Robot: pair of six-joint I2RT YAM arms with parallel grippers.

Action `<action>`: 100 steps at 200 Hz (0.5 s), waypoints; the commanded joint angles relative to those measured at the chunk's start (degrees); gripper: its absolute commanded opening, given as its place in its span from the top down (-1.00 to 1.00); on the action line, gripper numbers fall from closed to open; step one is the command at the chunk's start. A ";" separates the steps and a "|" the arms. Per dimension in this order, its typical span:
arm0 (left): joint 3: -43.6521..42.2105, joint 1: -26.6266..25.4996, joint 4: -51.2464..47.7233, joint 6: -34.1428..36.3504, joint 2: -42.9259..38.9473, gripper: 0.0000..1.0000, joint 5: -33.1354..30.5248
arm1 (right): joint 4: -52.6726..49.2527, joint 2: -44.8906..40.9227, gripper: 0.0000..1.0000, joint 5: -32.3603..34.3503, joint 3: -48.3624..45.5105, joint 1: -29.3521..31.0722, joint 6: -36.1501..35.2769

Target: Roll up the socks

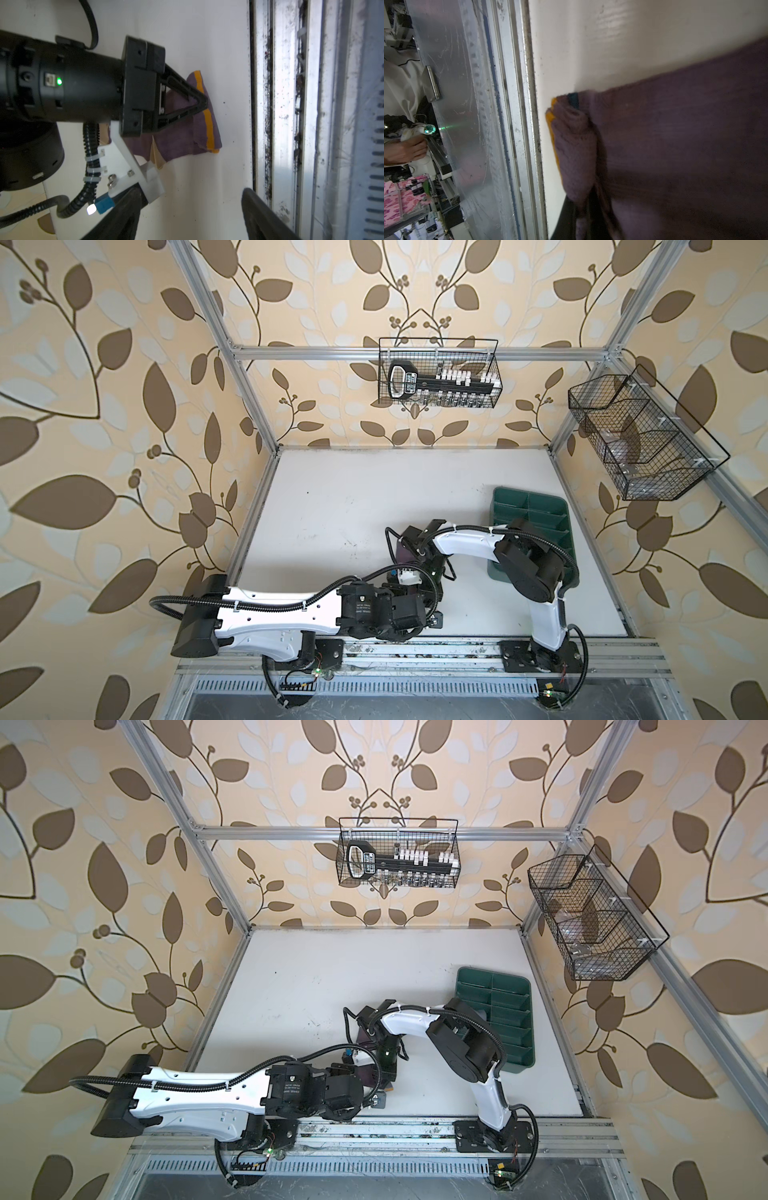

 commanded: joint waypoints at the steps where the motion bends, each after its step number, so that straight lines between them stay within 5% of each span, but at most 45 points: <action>1: -2.25 -0.55 10.12 -1.71 3.25 -0.52 -1.93 | 6.16 4.63 1.00 12.14 0.93 -2.49 0.08; 100: -8.45 8.08 24.40 0.69 14.81 -0.21 -4.10 | 6.87 4.65 1.00 10.58 1.54 -2.69 -1.18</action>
